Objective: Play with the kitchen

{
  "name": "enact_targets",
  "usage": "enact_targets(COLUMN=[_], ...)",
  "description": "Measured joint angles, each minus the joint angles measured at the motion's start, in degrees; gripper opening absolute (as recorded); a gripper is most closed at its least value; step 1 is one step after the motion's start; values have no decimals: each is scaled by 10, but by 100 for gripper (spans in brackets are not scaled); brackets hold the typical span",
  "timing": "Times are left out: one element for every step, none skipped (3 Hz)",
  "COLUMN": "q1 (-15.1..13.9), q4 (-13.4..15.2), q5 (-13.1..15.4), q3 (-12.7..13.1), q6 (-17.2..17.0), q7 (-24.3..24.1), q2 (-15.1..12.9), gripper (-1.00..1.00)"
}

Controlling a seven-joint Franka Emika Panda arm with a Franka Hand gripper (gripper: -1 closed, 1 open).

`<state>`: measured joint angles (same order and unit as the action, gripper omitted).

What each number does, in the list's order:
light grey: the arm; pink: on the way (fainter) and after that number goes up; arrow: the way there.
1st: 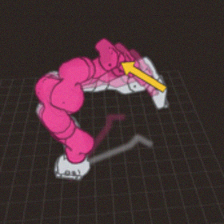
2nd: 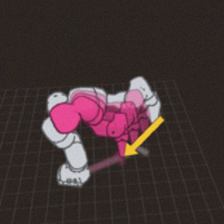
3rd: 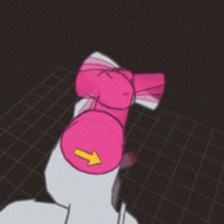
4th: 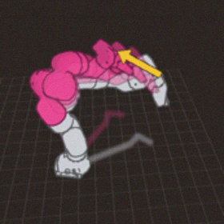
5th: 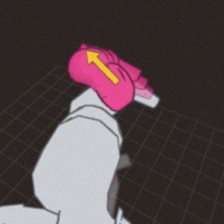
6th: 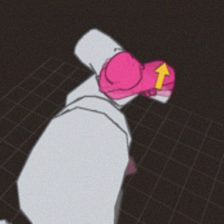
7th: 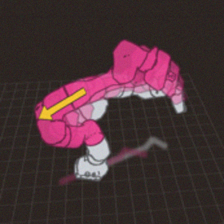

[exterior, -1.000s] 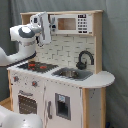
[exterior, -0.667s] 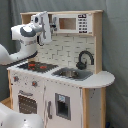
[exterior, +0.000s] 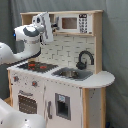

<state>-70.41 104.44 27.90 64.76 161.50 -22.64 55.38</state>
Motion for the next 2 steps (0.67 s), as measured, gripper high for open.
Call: enact_targets(q1=[7,9], q4=[-6,-6], q5=[0,0], q3=[0,-1], q6=[0,0], q7=[7,9], q2=[0,0], gripper=[-100,100])
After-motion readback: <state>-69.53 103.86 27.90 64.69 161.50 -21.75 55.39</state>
